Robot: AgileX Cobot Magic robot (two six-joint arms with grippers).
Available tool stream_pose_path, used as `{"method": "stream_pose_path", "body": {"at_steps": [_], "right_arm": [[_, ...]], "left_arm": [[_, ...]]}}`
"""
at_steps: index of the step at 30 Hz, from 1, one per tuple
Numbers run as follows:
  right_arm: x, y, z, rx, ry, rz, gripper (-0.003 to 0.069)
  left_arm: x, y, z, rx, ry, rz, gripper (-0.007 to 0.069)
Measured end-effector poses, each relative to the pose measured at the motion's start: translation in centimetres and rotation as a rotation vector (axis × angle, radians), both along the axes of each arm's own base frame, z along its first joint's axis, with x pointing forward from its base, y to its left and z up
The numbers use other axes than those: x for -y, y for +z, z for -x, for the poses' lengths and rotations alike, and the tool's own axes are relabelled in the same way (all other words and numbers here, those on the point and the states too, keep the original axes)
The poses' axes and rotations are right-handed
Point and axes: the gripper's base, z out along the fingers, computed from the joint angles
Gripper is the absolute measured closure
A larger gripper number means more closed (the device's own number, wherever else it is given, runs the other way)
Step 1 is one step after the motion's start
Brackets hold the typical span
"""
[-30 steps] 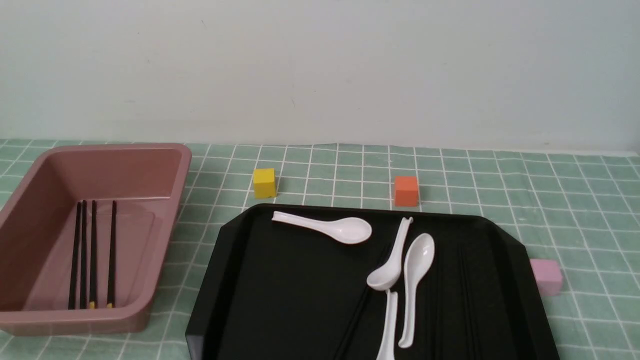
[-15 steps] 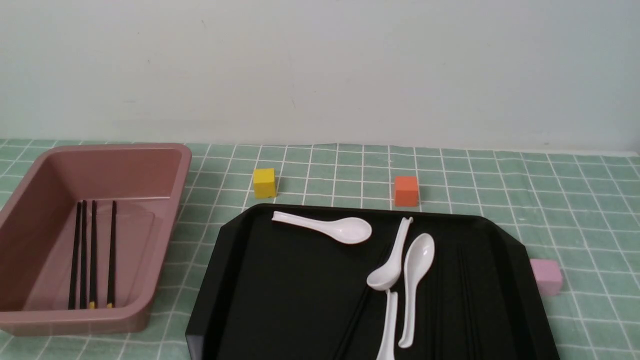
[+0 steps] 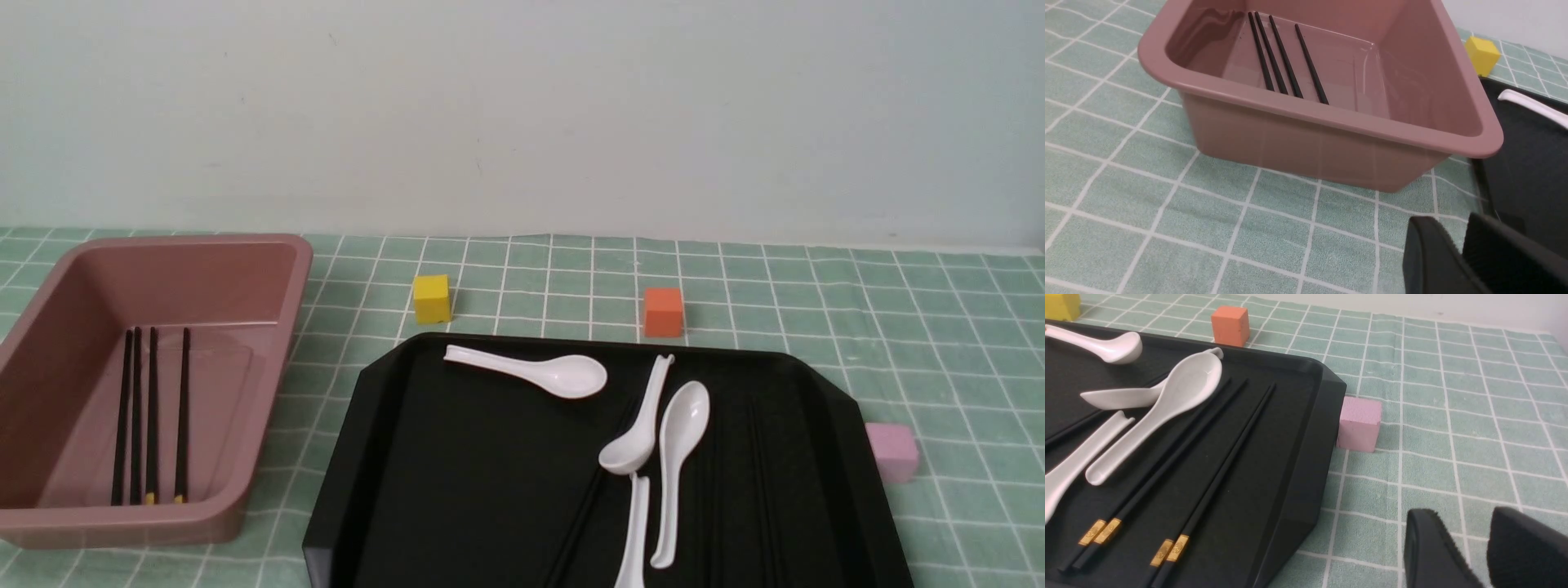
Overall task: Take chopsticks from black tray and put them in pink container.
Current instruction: 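Reach over to the black tray and grasp a pair of chopsticks with the left gripper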
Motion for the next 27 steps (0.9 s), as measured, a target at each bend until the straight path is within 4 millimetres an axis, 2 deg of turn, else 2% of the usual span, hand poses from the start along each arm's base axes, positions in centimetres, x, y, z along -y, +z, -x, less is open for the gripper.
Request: {"method": "stream_pose_path", "body": {"at_steps": [3, 5, 6, 7, 9, 12, 14, 18, 21, 23, 27], "right_arm": [[0.0, 0.0, 0.0, 0.000, 0.000, 0.000, 0.0419], [0.0, 0.0, 0.0, 0.000, 0.000, 0.000, 0.0419], [0.0, 0.0, 0.0, 0.000, 0.000, 0.000, 0.0419], [0.0, 0.0, 0.0, 0.000, 0.000, 0.000, 0.0419], [0.0, 0.0, 0.0, 0.000, 0.000, 0.000, 0.0419], [0.0, 0.0, 0.0, 0.000, 0.000, 0.000, 0.0419], [0.0, 0.0, 0.0, 0.000, 0.000, 0.000, 0.0419], [0.0, 0.0, 0.0, 0.000, 0.000, 0.000, 0.0419], [0.0, 0.0, 0.0, 0.000, 0.000, 0.000, 0.0419], [0.0, 0.0, 0.0, 0.000, 0.000, 0.000, 0.0419], [0.0, 0.0, 0.0, 0.000, 0.000, 0.000, 0.0419]], "left_arm": [[0.2, 0.1, 0.0, 0.004, 0.010, 0.110, 0.0476], [0.6, 0.1, 0.0, 0.001, 0.024, 0.293, 0.0476], [0.6, 0.2, 0.0, 0.001, 0.026, 0.317, 0.0476], [1.1, 0.3, 0.0, -0.018, 0.044, 0.542, 0.0476], [1.6, 0.4, 0.1, -0.042, 0.062, 0.784, 0.0476], [2.0, 0.7, 0.1, -0.068, 0.076, 1.033, 0.0475], [2.2, 0.9, 0.1, -0.078, 0.077, 1.131, 0.0473], [2.3, 1.2, 0.0, -0.065, 0.076, 1.203, 0.0472], [2.4, 1.5, 0.1, -0.061, 0.045, 1.148, 0.0472], [2.6, 3.0, 0.5, -0.050, -0.011, 1.080, 0.0487], [3.1, 7.7, 1.2, -0.043, -0.122, 0.908, 0.0571]]}}
